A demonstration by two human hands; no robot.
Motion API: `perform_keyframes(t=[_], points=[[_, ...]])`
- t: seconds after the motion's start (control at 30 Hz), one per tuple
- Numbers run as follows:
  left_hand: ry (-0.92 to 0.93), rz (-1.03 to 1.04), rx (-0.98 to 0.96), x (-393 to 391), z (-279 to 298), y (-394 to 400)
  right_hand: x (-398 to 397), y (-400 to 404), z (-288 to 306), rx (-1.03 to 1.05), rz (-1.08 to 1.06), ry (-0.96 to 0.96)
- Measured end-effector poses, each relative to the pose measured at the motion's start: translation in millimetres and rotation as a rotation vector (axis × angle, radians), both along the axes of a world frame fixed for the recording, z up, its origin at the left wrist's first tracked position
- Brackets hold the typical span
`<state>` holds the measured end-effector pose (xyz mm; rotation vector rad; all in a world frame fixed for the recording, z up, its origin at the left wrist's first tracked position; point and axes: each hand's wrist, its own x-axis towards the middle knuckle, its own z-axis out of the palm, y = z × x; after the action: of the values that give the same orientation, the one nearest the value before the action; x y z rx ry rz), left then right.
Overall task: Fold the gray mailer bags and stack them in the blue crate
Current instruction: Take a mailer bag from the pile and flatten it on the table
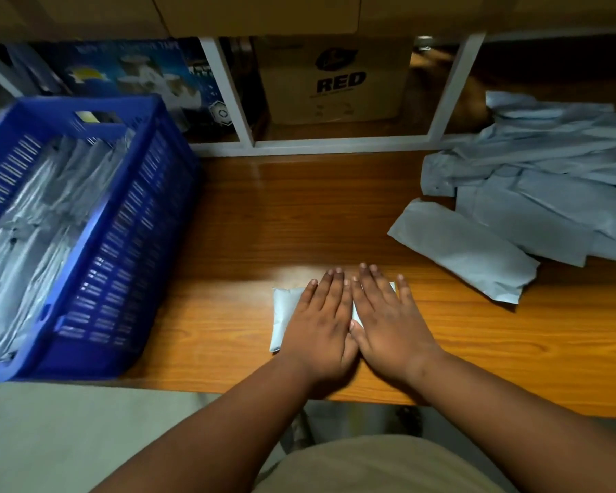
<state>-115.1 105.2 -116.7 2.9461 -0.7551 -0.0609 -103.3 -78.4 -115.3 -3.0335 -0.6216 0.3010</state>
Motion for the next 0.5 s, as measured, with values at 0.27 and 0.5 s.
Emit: perform_keyframes(t=[0.27, 0.5], points=[[0.052, -0.022, -0.028, 1.6, 4.1, 3.9, -1.3, 2.5, 9.0, 0.015, -0.013, 0.031], [0.015, 0.020, 0.071, 8.3, 18.9, 26.7, 5.3, 17.7, 26.1, 0.048, -0.004, -0.022]])
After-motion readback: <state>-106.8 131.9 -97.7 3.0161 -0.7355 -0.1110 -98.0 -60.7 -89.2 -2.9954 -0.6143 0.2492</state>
